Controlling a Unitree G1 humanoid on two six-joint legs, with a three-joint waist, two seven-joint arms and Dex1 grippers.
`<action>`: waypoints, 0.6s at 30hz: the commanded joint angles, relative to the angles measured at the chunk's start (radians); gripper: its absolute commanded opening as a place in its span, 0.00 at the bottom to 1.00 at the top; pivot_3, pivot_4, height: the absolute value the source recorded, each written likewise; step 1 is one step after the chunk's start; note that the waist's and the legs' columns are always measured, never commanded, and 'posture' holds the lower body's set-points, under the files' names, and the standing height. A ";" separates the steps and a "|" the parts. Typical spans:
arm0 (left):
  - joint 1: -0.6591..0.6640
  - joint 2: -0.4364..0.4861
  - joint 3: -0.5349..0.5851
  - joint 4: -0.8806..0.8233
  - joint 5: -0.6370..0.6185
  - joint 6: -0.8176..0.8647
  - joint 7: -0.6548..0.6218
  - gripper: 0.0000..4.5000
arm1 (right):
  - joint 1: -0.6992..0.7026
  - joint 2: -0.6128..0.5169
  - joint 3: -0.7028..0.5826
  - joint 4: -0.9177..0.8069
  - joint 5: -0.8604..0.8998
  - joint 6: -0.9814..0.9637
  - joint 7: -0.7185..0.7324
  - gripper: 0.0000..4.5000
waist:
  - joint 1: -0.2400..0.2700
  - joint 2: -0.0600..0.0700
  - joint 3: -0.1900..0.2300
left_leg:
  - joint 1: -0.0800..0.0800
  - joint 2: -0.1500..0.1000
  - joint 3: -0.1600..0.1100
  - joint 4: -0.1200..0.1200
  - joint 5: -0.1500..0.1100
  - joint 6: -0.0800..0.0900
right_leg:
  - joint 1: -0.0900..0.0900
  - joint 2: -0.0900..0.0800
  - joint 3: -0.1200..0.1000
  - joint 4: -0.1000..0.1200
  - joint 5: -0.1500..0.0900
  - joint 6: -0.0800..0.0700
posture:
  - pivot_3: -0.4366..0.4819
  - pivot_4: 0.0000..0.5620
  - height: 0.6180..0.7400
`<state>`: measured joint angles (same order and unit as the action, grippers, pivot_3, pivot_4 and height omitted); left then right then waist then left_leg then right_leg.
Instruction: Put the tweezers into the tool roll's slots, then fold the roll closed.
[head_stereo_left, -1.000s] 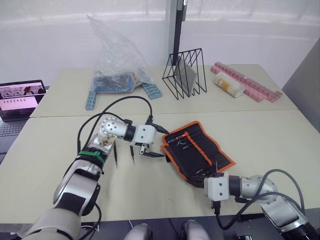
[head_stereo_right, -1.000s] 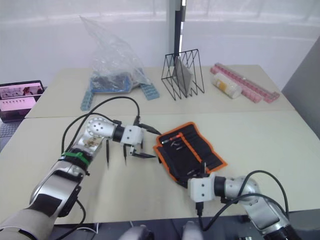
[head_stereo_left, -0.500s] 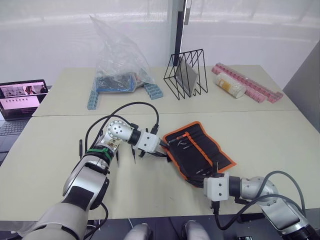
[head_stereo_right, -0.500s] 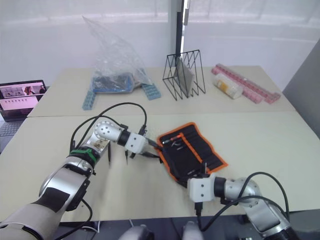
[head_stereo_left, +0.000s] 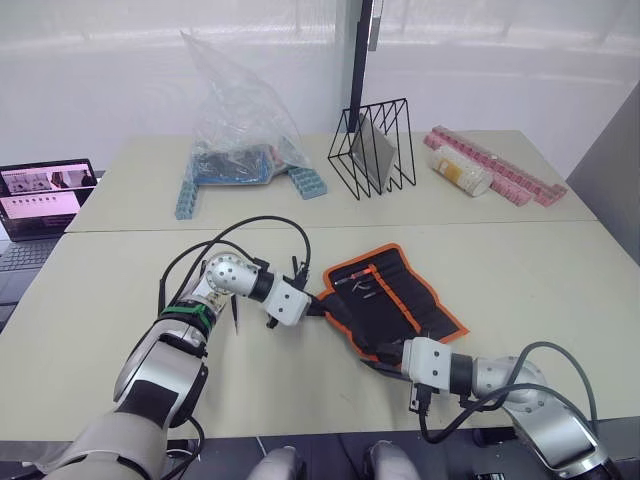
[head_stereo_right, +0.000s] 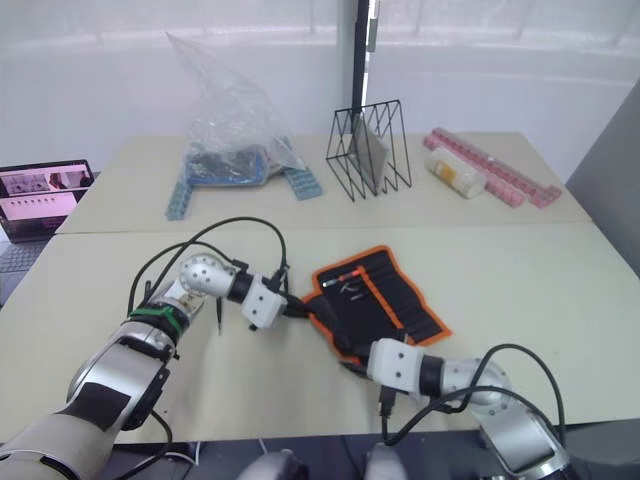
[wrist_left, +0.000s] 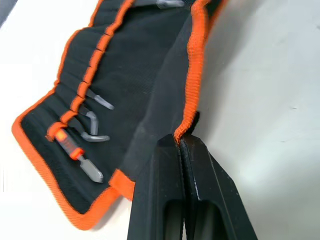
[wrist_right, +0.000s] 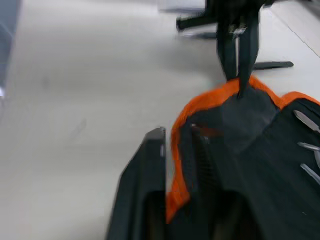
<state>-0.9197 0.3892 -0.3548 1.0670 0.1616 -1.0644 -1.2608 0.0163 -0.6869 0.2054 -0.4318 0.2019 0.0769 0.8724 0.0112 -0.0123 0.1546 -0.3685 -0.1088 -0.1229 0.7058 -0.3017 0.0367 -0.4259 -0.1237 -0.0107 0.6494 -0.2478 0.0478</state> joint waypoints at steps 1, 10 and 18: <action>0.002 0.014 -0.007 -0.040 0.006 -0.023 0.031 0.00 | -0.021 0.003 -0.066 -0.105 0.172 0.184 -0.004 0.51 | 0.000 0.000 0.000 | 0.000 0.000 0.000 0.000 0.000 0.000 | 0.000 0.000 0.000 0.000 0.000 0.000 | 0.48 0.27 0.87; 0.022 0.044 -0.027 -0.076 0.010 -0.037 0.055 0.00 | -0.167 0.154 -0.079 -0.008 0.256 0.419 -0.191 0.30 | 0.000 0.000 0.000 | 0.000 0.001 0.000 0.002 0.000 0.000 | 0.000 0.001 0.001 0.000 0.003 -0.001 | 0.48 0.27 0.87; 0.024 0.055 -0.034 -0.096 -0.015 -0.025 0.050 0.00 | -0.113 0.159 0.002 0.051 0.140 0.434 -0.227 0.00 | -0.002 0.000 0.000 | -0.004 0.000 0.000 0.005 -0.001 0.001 | -0.003 0.000 0.001 0.001 0.004 0.001 | 0.48 0.27 0.87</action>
<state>-0.8943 0.4321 -0.3906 0.9947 0.1676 -1.0870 -1.2140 -0.1017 -0.5227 0.1958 -0.3716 0.3580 0.5073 0.6464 0.0094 -0.0124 0.1545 -0.3720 -0.1091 -0.1229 0.7110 -0.3022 0.0377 -0.4288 -0.1234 -0.0102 0.6500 -0.2443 0.0485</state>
